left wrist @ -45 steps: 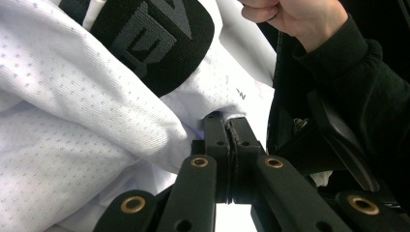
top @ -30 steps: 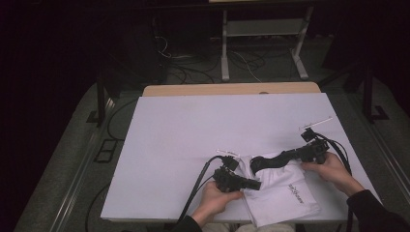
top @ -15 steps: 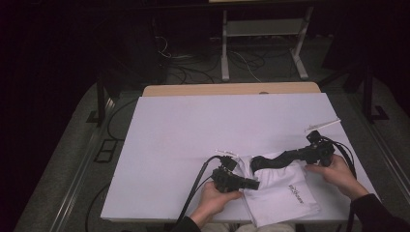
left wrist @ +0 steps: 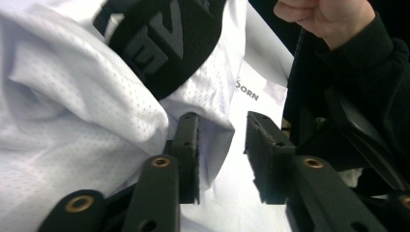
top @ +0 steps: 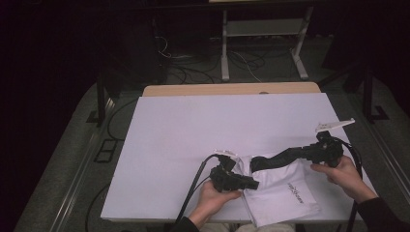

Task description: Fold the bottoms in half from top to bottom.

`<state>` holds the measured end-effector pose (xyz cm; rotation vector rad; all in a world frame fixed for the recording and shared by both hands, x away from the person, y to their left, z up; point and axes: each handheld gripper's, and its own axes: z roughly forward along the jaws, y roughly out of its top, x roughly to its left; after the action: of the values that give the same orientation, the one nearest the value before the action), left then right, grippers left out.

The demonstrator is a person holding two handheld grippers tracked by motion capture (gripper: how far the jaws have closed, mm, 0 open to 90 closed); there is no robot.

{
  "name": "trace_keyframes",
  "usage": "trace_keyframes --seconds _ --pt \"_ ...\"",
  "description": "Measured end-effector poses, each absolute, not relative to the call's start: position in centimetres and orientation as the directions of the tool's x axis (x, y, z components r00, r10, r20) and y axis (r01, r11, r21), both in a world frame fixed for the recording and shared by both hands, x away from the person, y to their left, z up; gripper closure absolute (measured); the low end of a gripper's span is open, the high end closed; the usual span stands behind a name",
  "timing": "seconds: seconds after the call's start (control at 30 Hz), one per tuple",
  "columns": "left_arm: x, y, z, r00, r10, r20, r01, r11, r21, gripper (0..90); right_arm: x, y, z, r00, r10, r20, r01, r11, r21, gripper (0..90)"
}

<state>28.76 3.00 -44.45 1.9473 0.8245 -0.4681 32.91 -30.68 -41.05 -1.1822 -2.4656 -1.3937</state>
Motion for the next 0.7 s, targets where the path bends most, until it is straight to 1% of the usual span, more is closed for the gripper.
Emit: trace_keyframes --seconds 0.2,0.4,0.5,0.7 --pt "28.7 3.4 -43.6 0.728 0.374 -0.575 0.683 -0.324 0.654 55.3 32.4 -31.0 -40.7 -0.708 0.578 0.405 0.644 0.292 0.708 79.0" --pt "28.9 3.8 -42.7 0.745 0.421 -0.518 0.654 -0.306 0.692 42.6 31.9 -31.0 -40.5 -0.72 0.56 0.411 0.637 0.298 0.711 79.4" --pt "29.2 4.0 -42.5 0.741 0.439 -0.509 0.652 -0.287 0.702 39.6 31.5 -31.1 -40.5 -0.729 0.548 0.411 0.631 0.303 0.714 79.4" --pt "30.1 4.2 -42.2 0.731 0.464 -0.501 0.653 -0.26 0.711 37.6 30.8 -31.5 -40.8 -0.737 0.53 0.418 0.629 0.314 0.711 79.3"
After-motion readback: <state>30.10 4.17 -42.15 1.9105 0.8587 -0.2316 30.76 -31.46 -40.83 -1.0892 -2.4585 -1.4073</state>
